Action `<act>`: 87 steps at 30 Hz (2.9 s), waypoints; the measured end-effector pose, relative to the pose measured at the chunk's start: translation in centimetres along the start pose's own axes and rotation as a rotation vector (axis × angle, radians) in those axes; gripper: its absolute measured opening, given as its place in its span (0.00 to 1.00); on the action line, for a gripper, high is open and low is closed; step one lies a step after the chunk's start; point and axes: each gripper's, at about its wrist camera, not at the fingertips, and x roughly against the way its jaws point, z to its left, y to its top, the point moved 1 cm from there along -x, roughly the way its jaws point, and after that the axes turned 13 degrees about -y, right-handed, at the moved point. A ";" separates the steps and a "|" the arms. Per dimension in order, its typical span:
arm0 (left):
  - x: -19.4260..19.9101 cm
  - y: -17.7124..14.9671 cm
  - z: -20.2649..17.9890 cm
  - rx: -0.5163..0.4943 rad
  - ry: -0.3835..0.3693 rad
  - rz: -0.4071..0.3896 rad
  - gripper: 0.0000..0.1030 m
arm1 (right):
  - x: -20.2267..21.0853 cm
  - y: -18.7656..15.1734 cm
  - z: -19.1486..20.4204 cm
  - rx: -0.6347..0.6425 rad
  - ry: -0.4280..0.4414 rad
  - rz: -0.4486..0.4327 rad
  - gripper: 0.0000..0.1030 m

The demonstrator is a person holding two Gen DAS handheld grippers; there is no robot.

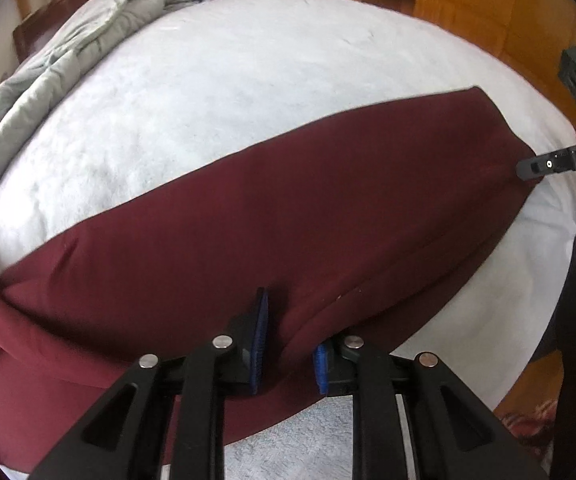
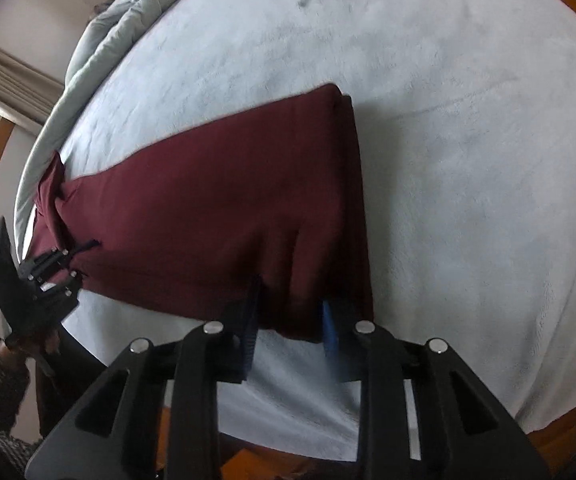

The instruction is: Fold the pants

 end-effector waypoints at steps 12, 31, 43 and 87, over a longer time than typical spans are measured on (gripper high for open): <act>8.1 -1.9 5.9 0.304 -0.108 -0.065 0.72 | 5.0 1.7 11.5 0.162 0.207 -0.164 0.57; 9.3 -1.8 23.8 0.830 0.171 0.014 0.72 | -7.0 0.7 30.7 0.409 0.171 0.068 0.49; 8.0 -1.9 26.2 0.978 0.056 0.085 0.31 | -6.6 0.7 27.5 0.347 0.245 0.090 0.51; 21.5 -18.8 28.5 0.965 0.329 -0.192 0.61 | -5.6 5.8 40.6 0.503 0.414 0.109 0.56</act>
